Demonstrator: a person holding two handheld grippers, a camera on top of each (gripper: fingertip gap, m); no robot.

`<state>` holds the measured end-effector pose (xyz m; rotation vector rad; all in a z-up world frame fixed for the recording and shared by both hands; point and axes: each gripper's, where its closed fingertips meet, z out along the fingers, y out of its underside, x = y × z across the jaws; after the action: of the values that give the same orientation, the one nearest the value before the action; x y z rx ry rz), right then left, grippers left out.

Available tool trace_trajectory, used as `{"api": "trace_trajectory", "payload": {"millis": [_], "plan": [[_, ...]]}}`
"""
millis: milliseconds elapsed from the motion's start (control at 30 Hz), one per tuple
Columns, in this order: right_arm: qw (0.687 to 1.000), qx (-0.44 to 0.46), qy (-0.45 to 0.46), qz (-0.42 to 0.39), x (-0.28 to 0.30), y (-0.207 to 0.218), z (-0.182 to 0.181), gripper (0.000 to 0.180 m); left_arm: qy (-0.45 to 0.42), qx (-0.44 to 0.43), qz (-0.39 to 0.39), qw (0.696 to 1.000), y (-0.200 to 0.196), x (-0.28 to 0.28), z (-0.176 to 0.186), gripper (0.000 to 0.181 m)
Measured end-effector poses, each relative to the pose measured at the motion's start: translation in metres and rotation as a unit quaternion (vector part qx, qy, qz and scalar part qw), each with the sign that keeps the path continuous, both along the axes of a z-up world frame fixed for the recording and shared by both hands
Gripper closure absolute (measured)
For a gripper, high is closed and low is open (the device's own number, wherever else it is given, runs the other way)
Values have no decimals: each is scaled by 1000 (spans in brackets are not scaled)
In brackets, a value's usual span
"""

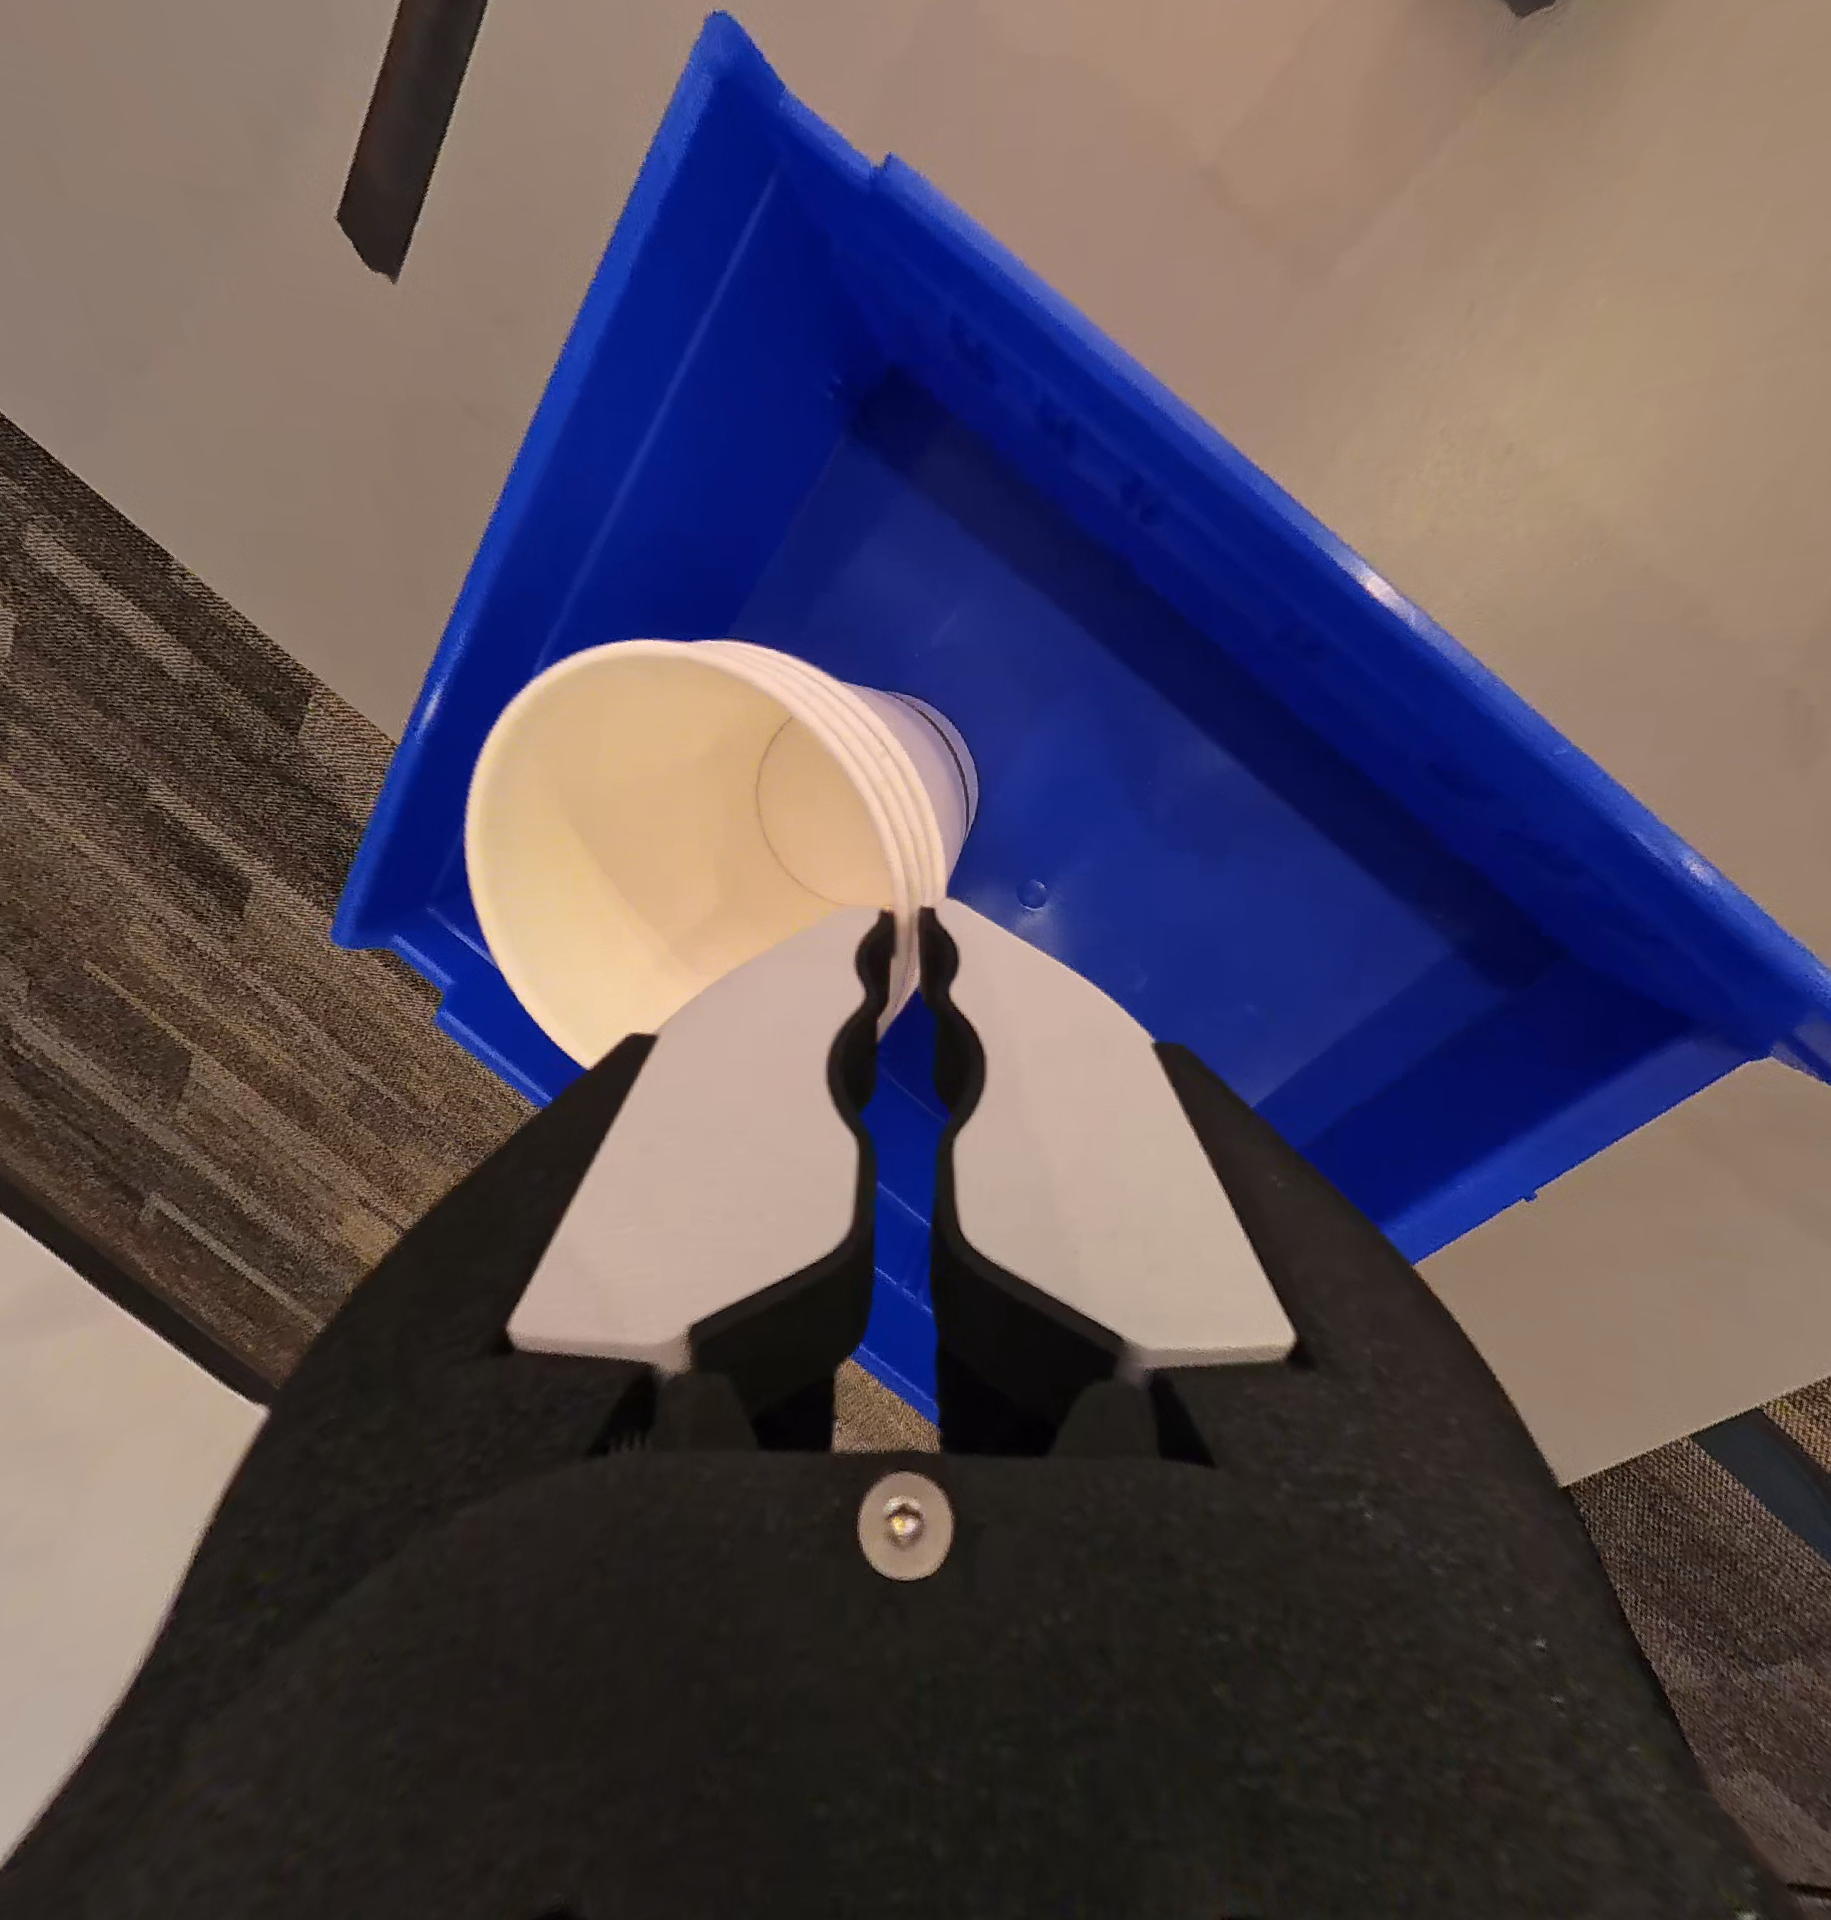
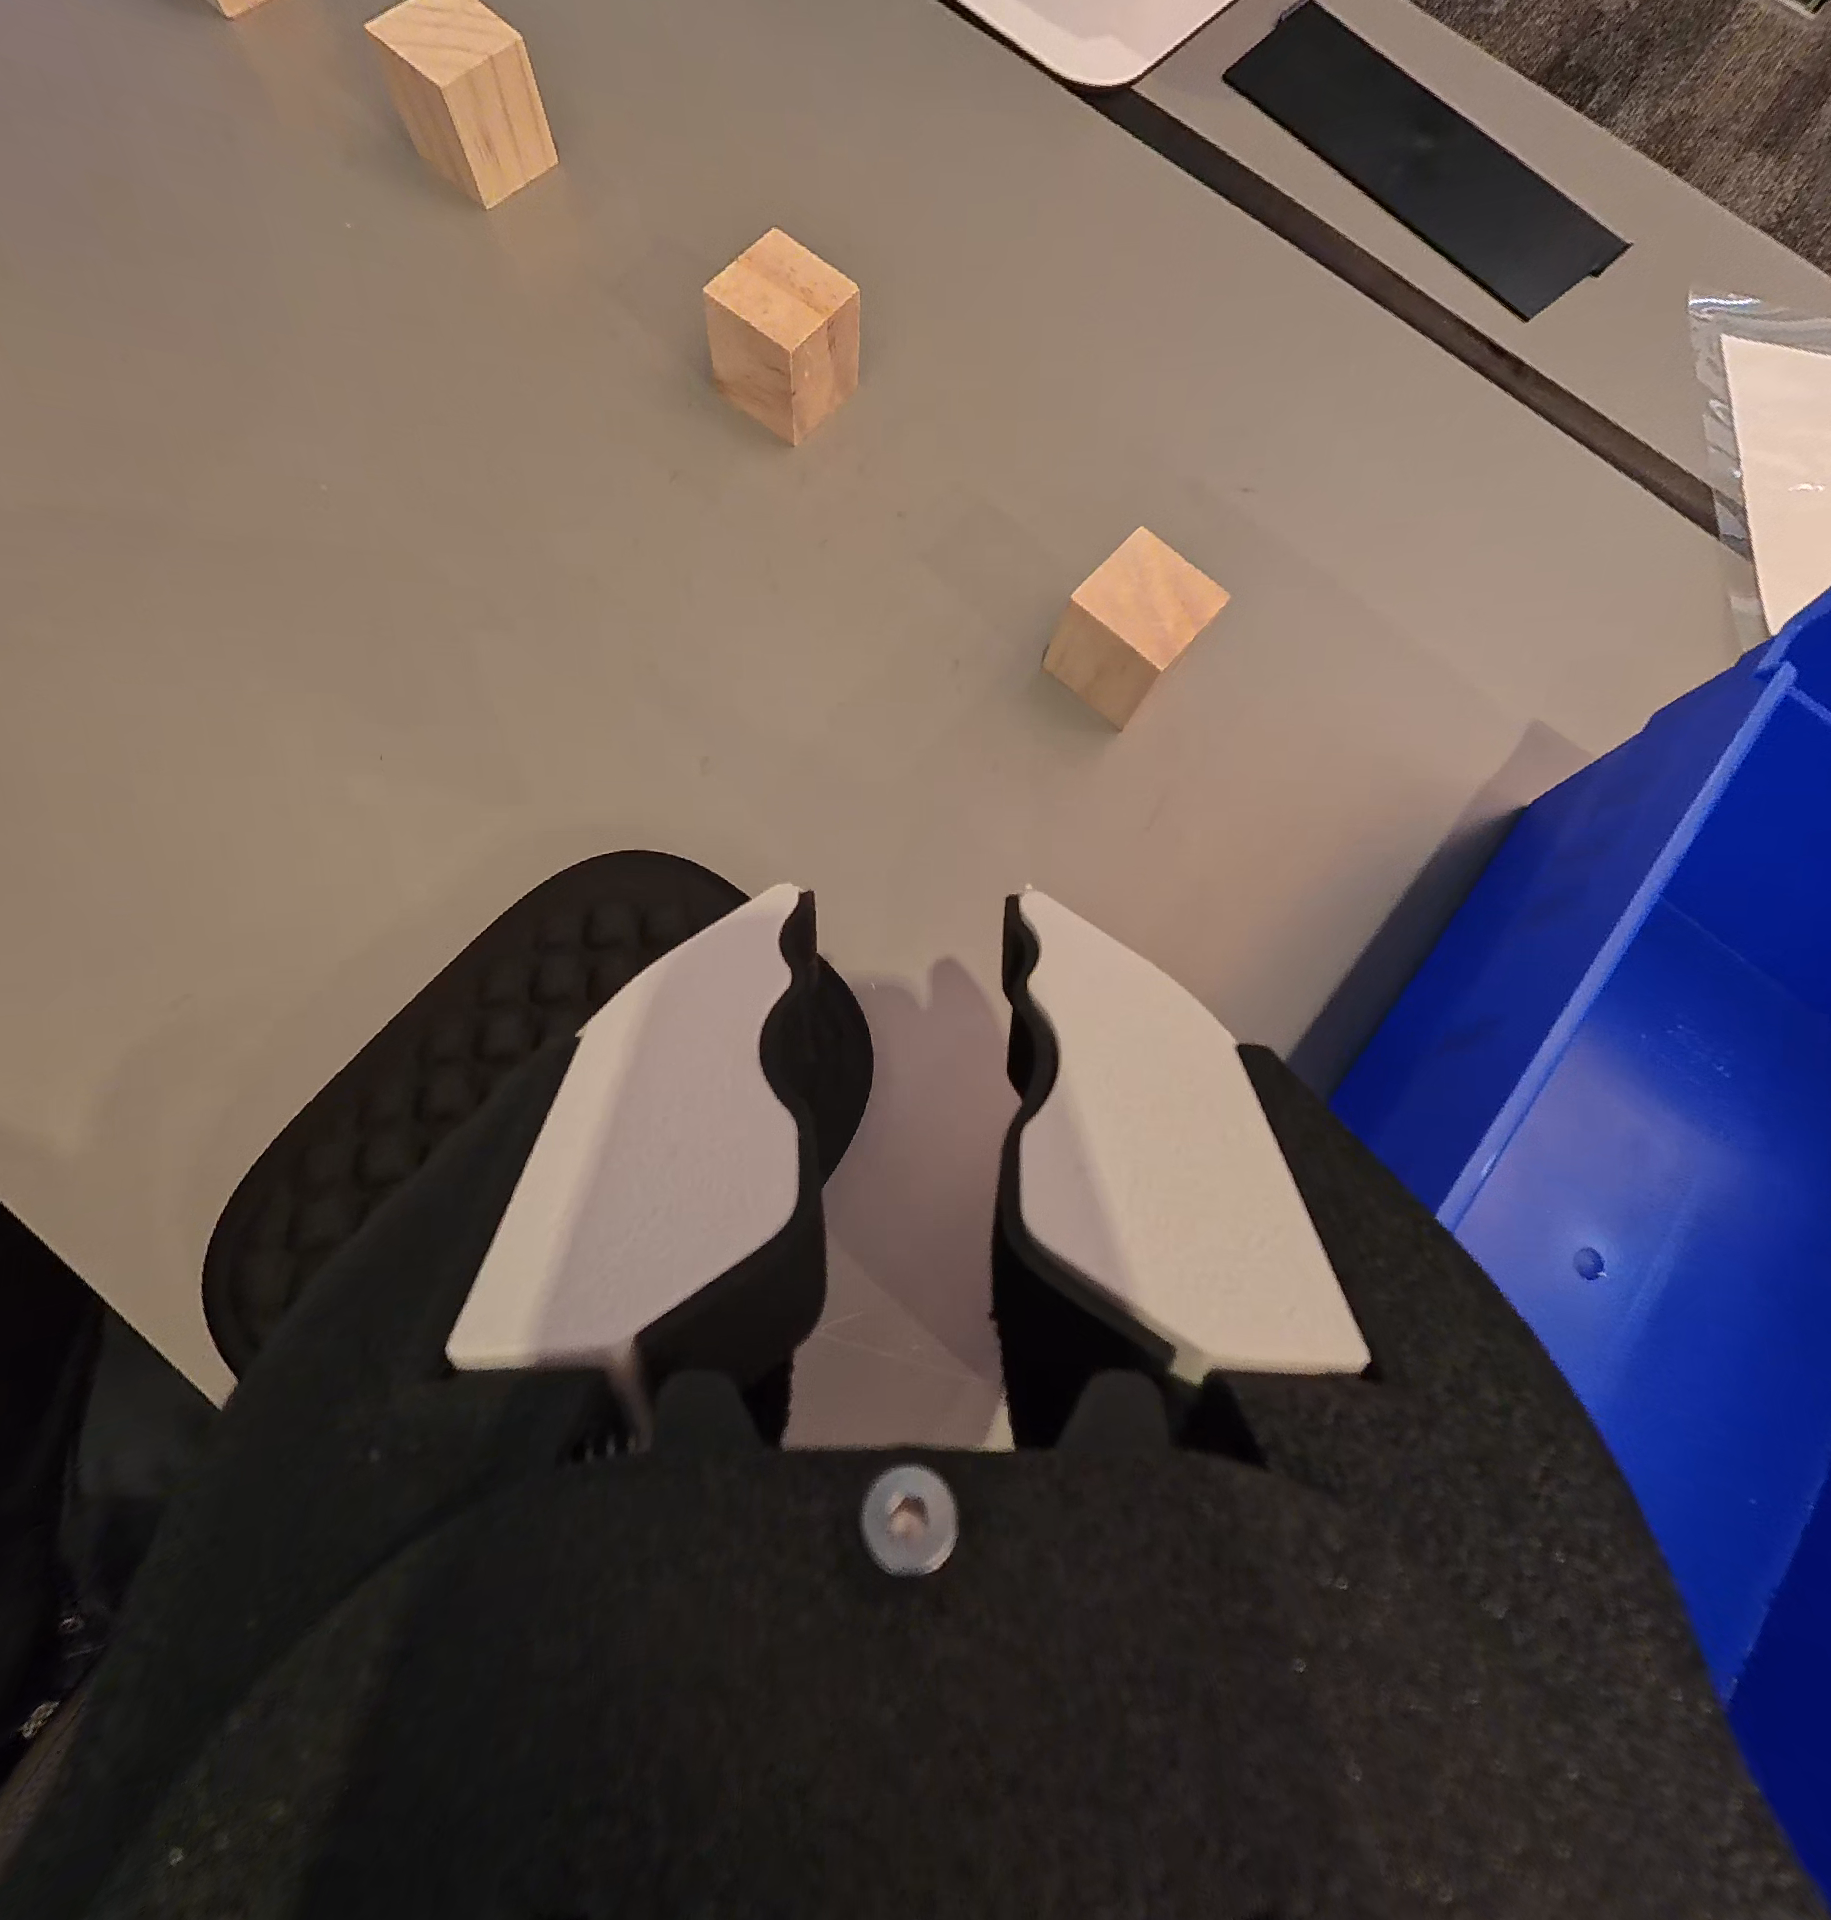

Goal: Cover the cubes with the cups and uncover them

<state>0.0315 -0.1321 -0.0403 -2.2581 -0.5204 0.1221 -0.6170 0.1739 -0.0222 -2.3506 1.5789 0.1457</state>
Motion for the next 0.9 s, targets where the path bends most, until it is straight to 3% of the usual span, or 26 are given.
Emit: {"api": "trace_trajectory", "payload": {"millis": [567, 733, 900], "plan": [[1000, -9, 0, 0, 1, -2, -6, 146, 3, 30, -2, 1000, 5, 2, 18, 178], [1000, -7, 1, 1, 2, -1, -5, 146, 7, 60, -6, 998, 5, 6, 45, 178], [1000, 3, 1, 8, -3, 7, 1, 146, 0, 102, -13, 995, -1, 17, 94, 178]]}}
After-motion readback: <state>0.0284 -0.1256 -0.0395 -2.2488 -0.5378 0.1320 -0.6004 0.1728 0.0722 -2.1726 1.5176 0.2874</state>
